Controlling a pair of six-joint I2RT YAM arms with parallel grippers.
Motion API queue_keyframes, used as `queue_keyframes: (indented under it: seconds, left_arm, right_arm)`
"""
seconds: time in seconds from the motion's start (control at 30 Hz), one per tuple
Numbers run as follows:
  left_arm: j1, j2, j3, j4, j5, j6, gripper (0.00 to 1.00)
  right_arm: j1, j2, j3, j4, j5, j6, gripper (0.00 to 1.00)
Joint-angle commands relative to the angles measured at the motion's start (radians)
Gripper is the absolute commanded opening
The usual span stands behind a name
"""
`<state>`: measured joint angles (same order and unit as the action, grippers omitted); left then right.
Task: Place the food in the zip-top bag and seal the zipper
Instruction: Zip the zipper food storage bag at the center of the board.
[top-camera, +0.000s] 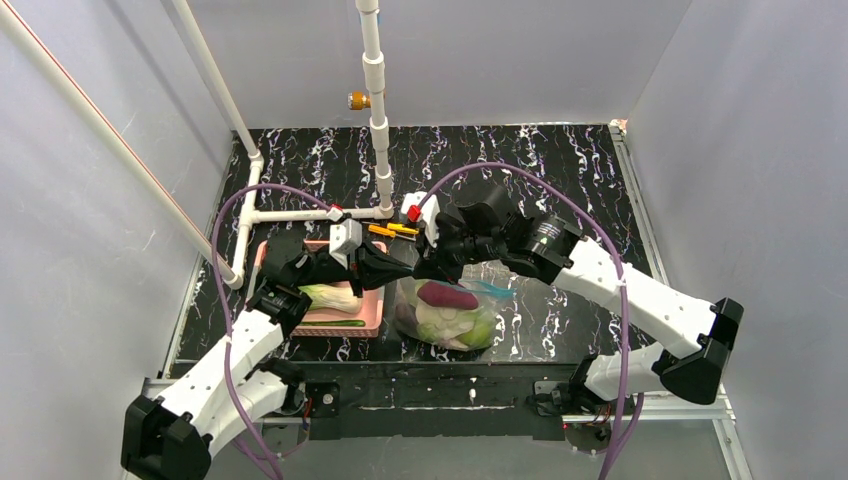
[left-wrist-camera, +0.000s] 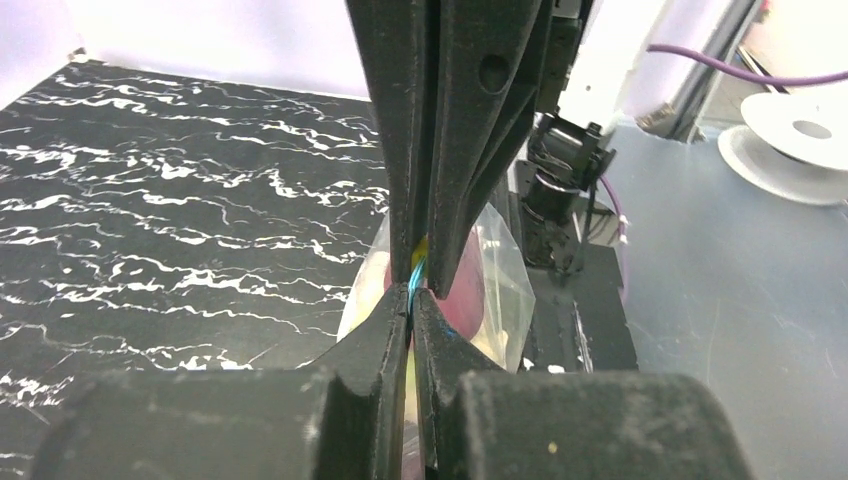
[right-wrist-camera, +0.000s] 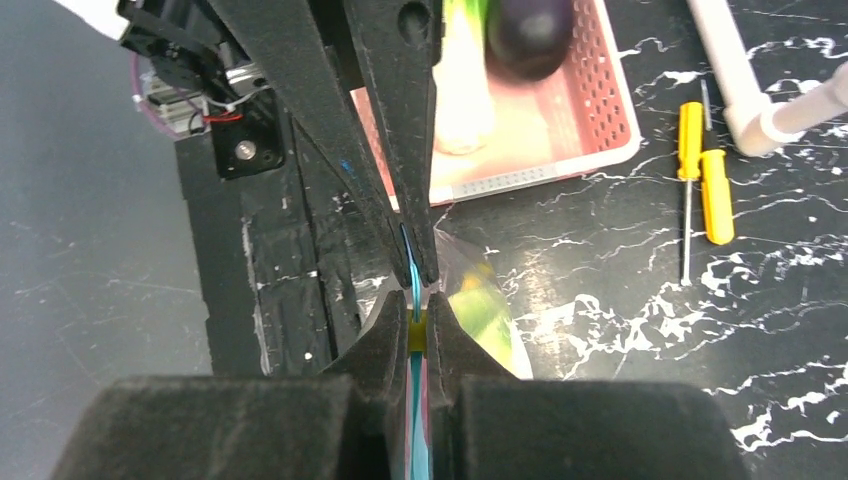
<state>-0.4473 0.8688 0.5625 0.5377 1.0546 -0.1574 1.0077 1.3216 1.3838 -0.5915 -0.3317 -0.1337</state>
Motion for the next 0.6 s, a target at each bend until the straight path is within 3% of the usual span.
queue_keyframes:
  seconds: [0.0, 0.2, 0.43, 0.57]
  left_arm:
    - [0.012, -0.069, -0.019, 0.053, -0.200, -0.024, 0.00]
    - [0.101, -0.011, -0.009, 0.065, -0.193, -0.040, 0.00]
    - [0.250, 0.103, 0.014, 0.158, -0.159, -0.106, 0.00]
    - [0.300, 0.110, 0.017, 0.132, -0.176, -0.092, 0.00]
  right_arm:
    - [0.001, -0.075, -0.044, -0.049, 0.133, 0.004, 0.01]
    - [0.000, -0.285, -0.249, -0.038, 0.298, 0.058, 0.01]
    - [0.001, -0.442, -0.288, -0.142, 0.360, 0.109, 0.01]
    - [0.000, -0.490, -0.294, -0.188, 0.365, 0.126, 0.01]
